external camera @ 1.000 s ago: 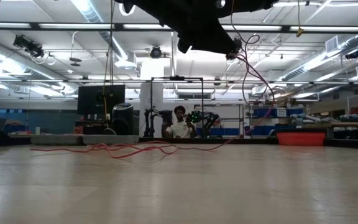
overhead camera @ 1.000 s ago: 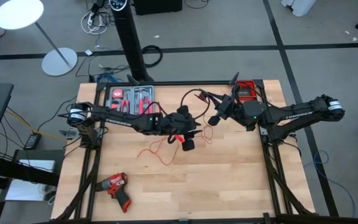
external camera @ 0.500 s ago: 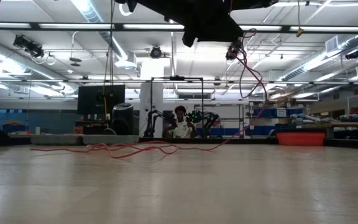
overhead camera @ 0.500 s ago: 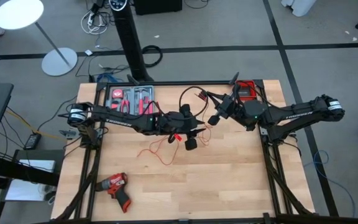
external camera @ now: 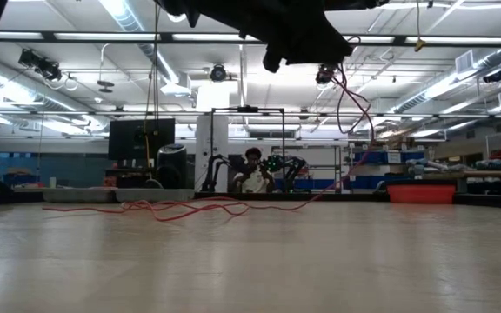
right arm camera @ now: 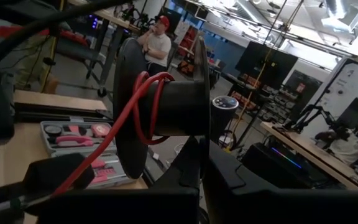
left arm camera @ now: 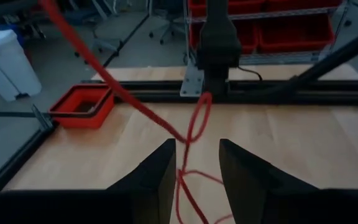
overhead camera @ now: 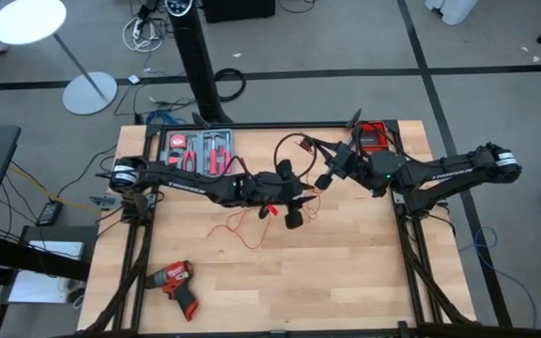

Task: Coil cords
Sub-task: Coil the red wire on the black spool

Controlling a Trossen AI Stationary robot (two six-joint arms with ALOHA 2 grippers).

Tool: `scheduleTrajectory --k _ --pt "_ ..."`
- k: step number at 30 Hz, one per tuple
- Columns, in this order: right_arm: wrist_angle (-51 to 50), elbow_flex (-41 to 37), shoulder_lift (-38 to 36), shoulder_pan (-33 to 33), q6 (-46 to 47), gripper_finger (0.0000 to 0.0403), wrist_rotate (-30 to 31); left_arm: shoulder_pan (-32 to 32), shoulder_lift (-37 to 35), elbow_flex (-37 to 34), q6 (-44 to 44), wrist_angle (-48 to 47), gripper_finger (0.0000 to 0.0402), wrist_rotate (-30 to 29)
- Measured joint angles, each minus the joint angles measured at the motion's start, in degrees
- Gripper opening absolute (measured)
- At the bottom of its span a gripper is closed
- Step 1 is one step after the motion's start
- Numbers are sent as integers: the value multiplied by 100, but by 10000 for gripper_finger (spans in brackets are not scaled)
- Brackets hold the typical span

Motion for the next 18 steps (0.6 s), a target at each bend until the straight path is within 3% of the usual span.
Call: scheduleTrajectory --k 3,7,13,18 --pt "-8 0 0 0 0 0 1 0 0 0 108 -69 99 -79" --pt "-65 0 0 0 5 0 0 -13 0 0 192 -191 15 -69" --pt "22 0 2 -20 269 0 -101 12 0 0 381 -189 3 -382" --pt "32 0 2 0 534 0 -100 146 0 0 890 -200 1 -1041"
